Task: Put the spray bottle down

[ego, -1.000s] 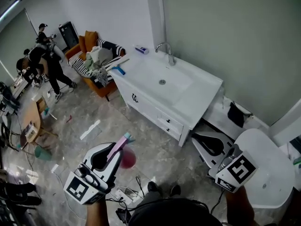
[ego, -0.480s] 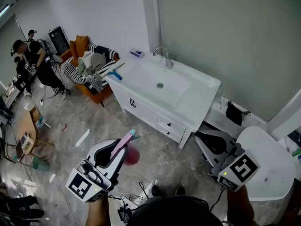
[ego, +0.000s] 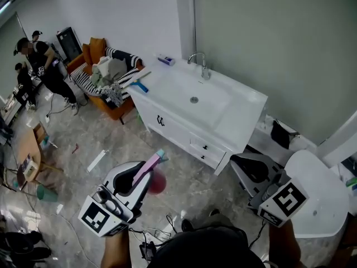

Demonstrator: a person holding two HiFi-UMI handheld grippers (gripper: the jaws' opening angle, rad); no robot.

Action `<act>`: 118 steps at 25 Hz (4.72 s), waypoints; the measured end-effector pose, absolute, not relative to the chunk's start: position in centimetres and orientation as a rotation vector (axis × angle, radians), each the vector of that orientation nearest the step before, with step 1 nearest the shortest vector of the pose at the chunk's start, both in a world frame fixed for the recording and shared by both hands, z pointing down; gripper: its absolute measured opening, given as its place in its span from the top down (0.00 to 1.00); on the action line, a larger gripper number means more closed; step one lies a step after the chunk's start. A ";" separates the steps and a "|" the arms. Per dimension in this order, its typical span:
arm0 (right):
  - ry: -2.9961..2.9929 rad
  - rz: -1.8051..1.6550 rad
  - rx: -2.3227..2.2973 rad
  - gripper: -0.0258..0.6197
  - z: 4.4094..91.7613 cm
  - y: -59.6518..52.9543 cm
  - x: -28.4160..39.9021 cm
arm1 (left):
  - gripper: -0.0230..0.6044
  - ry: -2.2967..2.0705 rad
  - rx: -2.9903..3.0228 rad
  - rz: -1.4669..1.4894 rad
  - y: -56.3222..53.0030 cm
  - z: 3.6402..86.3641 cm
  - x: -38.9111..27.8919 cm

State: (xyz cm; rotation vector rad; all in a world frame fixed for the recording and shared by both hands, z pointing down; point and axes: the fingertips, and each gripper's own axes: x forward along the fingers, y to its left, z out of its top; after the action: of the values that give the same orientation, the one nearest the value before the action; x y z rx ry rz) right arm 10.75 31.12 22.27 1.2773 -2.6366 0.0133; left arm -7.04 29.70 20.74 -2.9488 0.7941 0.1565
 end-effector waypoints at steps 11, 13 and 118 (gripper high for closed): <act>-2.699 0.044 1.159 0.94 23.1 24.7 12.6 | 0.86 0.921 -2.923 0.148 24.7 20.7 -4.8; -2.711 0.044 1.132 0.94 23.2 23.6 13.2 | 0.86 0.955 -2.911 0.151 23.9 20.6 -4.3; -2.754 0.066 0.937 0.94 25.6 2.4 9.3 | 0.86 1.043 -2.870 0.174 6.0 21.1 -5.5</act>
State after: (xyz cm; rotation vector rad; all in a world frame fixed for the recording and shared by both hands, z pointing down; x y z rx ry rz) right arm 9.30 2.41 25.60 0.9371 -2.7539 0.0660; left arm -5.49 5.96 21.13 -2.8699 1.0431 0.1738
